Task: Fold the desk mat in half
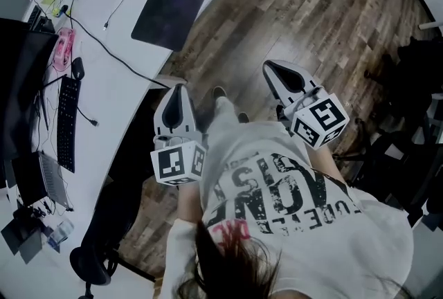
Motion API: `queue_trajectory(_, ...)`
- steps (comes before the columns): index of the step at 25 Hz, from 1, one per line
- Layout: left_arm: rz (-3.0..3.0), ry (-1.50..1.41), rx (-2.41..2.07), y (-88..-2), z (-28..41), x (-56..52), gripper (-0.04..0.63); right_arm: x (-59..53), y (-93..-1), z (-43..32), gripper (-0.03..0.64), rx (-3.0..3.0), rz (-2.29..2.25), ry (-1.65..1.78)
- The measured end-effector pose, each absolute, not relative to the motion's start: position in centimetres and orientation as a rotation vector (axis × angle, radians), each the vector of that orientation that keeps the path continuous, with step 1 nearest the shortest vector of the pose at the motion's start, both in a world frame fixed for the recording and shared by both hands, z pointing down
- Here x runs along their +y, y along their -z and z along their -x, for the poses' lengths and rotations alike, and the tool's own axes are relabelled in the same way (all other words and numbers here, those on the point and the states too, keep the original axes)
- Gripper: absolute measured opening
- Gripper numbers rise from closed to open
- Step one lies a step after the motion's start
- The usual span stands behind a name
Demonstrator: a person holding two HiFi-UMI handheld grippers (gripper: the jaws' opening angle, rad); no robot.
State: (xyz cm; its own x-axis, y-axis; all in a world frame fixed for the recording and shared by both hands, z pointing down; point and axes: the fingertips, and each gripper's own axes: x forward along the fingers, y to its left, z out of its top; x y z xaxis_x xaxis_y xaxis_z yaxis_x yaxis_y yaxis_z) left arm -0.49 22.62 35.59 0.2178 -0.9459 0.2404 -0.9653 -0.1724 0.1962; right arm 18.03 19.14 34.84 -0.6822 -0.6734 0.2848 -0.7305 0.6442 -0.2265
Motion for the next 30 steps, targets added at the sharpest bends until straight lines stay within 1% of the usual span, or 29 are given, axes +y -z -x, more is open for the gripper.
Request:
queue_trajectory(9, -2.163, -0.078, -1.818, -35.2, 5.1, 17.5, 0.008, 12.8, -34.1, -13.5, 0.002, -2.703, -1.132, -0.471)
queue_trajectory(18, -2.108, -0.055, -1.85, -35.8, 8.8, 14.8, 0.008, 8.9, -34.4, -10.7, 0.002, -2.698, -1.128, -0.469)
queue_trajectory(30, -2.028, -0.059, -1.872, -37.0, 10.2, 12.5, 0.008, 5.1, -34.8, -6.9, 0.002, -2.73, -1.032, -0.501)
